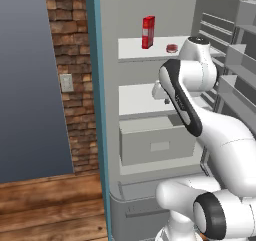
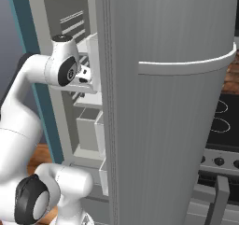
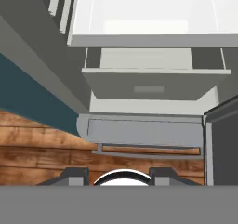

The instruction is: Take the steak from the fridge and place it on the digital scale on the counter by the fridge. Wait a few seconds for a reading, then move it to the plate on the dining counter.

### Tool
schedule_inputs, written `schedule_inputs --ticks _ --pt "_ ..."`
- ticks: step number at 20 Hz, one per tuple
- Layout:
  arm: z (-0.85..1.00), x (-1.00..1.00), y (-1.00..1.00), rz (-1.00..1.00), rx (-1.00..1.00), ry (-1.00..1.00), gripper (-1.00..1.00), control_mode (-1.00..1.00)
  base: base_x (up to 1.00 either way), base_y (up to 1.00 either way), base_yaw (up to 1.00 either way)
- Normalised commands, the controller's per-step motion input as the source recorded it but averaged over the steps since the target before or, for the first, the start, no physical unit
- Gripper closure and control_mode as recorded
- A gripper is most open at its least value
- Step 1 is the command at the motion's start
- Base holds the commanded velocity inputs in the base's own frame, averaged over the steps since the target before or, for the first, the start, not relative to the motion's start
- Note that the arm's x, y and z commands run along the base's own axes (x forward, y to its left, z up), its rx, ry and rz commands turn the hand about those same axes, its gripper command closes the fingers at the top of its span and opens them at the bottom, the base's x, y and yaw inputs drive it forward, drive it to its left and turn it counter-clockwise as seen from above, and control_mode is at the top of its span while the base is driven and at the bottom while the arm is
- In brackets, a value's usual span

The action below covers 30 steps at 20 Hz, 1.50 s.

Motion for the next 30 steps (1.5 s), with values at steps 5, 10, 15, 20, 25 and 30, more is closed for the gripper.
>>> schedule_inputs --ticks 5,10,15,20,25,30 --pt "0.00 -0.10 0.04 0.00 -0.01 0.00 -1.00 -1.00 0.00 0.00 0.00" --pt "0.27 -0.10 0.05 -0.15 -0.05 -0.08 -1.00 -1.00 0.00 0.00 0.00" --pt "0.79 -0.22 -0.05 -0.20 -0.05 -0.30 -1.00 -1.00 0.00 0.00 0.00" --pt "0.79 -0.27 -0.22 -0.14 -0.09 -0.39 -1.00 -1.00 0.00 0.00 0.00" --pt "0.48 -0.02 -0.17 -0.05 -0.10 -0.37 -1.00 -1.00 0.00 0.00 0.00" --pt "0.20 0.08 -0.22 0.00 -0.08 -0.28 -1.00 -1.00 0.00 0.00 0.00"
